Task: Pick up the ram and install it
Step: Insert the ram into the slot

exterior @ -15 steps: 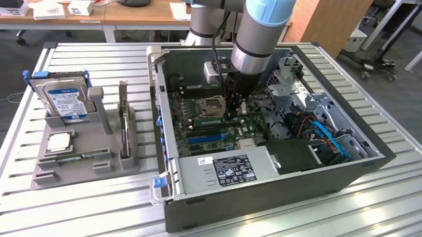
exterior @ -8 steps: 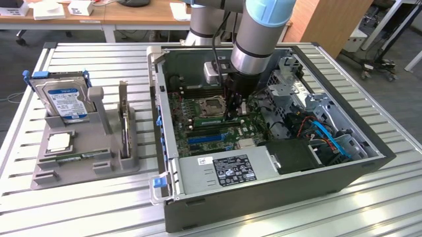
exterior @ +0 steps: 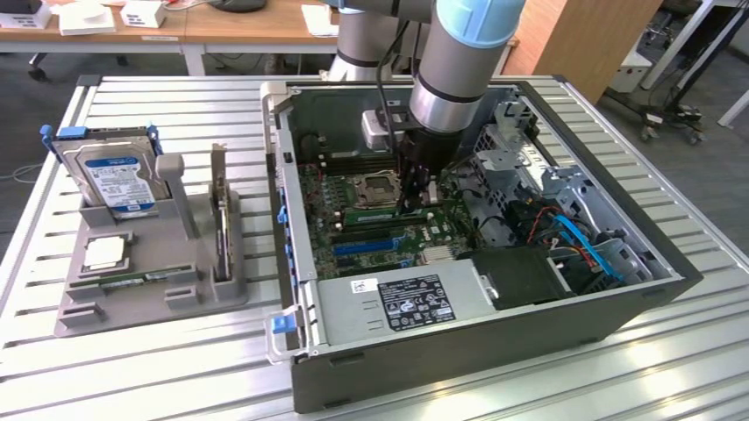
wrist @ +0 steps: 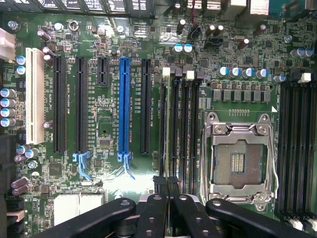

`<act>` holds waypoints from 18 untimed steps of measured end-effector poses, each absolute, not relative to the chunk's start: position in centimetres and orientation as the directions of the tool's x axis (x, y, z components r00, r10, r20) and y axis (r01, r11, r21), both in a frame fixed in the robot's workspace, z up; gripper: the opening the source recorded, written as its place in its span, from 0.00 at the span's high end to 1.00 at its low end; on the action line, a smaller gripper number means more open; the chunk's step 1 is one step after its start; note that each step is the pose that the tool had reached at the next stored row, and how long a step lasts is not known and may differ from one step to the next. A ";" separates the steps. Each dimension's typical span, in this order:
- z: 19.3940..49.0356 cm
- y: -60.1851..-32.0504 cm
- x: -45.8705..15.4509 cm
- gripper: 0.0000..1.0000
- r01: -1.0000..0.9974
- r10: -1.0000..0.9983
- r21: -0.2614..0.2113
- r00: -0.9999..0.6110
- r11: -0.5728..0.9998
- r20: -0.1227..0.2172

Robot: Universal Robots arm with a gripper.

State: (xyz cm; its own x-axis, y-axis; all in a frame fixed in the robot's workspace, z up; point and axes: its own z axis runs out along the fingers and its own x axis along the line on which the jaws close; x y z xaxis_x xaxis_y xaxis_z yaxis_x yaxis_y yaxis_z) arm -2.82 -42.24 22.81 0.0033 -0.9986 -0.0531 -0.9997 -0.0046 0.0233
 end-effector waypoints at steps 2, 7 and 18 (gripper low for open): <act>22.8 -42.2 -2.8 0.89 -1.000 -0.999 0.023 0.006 -0.007 -0.053; 22.8 -42.2 -2.8 0.89 -1.000 -0.999 0.023 0.013 -0.014 -0.053; 22.6 -42.2 -2.8 0.89 -0.999 -0.998 0.023 0.021 -0.022 -0.053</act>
